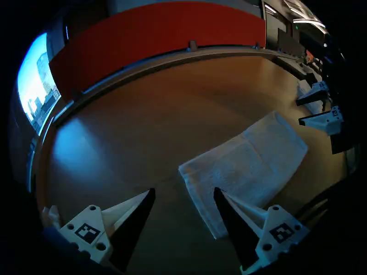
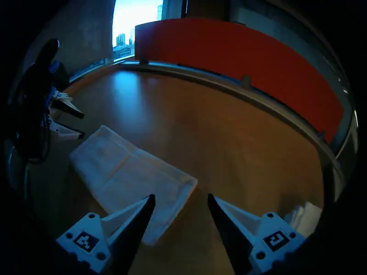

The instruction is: Fold towel

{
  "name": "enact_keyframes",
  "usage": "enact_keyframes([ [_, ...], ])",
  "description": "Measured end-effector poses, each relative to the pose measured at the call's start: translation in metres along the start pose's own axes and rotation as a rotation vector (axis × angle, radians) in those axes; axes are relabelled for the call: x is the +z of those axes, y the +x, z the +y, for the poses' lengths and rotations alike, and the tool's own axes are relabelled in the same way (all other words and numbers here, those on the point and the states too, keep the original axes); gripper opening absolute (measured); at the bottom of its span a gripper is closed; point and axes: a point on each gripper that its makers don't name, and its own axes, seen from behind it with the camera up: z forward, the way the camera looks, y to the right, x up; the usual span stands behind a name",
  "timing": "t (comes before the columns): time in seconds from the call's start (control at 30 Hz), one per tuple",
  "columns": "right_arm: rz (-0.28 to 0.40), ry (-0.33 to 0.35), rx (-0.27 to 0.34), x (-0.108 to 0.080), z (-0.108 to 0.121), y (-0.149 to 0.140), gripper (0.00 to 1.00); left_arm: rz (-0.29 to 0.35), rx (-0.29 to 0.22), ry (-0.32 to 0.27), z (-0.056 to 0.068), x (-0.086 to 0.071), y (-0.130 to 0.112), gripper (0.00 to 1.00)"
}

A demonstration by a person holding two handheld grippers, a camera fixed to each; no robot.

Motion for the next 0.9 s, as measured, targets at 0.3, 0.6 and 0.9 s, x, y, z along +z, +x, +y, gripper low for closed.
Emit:
enact_keyframes([
  [0.3, 0.005, -0.001, -0.002, -0.020, -0.012, -0.011, 0.88, 0.002, -0.029, -0.002, 0.008, -0.017, -0.015, 0.94],
  [0.6, 0.009, -0.012, 0.001, -0.038, -0.020, -0.021, 0.88, 0.005, -0.049, -0.002, 0.012, -0.032, -0.029, 0.94],
  [0.9, 0.010, -0.014, 0.002, -0.041, -0.021, -0.025, 0.88, 0.008, -0.064, 0.003, 0.010, -0.040, -0.037, 0.94],
])
